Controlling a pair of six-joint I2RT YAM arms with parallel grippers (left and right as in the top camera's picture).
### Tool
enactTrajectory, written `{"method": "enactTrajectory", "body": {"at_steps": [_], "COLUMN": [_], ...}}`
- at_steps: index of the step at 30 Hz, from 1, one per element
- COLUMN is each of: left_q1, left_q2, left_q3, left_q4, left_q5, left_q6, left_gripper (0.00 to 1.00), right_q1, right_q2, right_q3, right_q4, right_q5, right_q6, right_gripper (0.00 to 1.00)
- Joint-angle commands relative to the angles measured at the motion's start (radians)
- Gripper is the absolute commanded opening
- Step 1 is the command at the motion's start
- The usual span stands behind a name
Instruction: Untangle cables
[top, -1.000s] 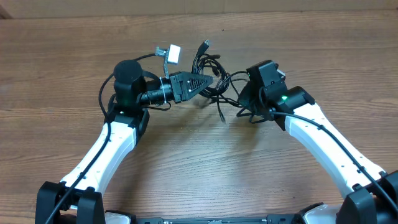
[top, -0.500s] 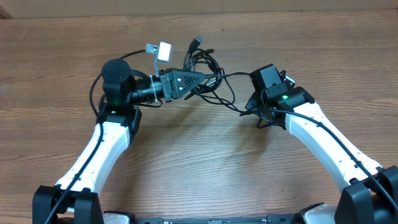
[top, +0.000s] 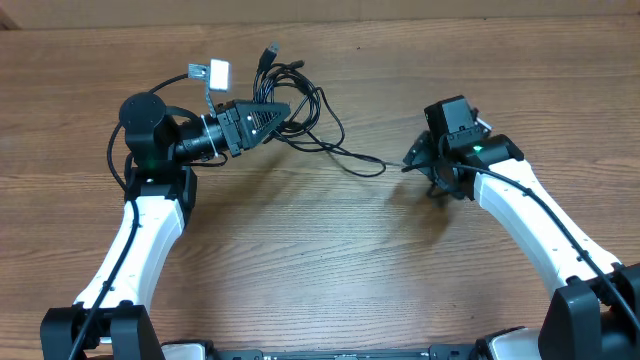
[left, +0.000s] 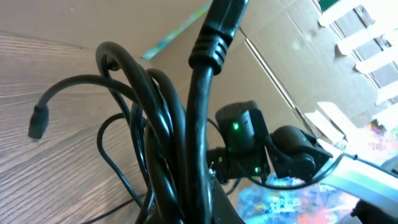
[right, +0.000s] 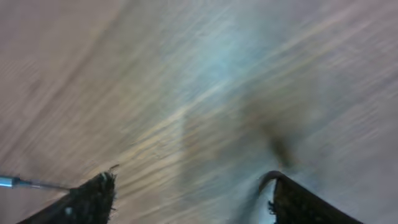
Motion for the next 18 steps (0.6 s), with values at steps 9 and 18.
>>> {"method": "enactTrajectory", "body": {"at_steps": [9,18], "left_q1": [0.000,-0.005], "left_q2": [-0.035,-0.035], "left_q3": [0.036,0.036], "left_q4": [0.004,0.005], "left_q5": [0.193,0.130], "left_q6": [0.227,0.069], "left_gripper": [0.04,0.04], "right_q1": [-0.005,0.032], "right_q2": [-0.013,-0.012], "right_q3": [0.248,0.250], "right_q4": [0.008,0.034], "right_q5": [-0.514,-0.708], "right_q6": [-0.436,-0.542], "right_gripper": [0.86,0.93]}}
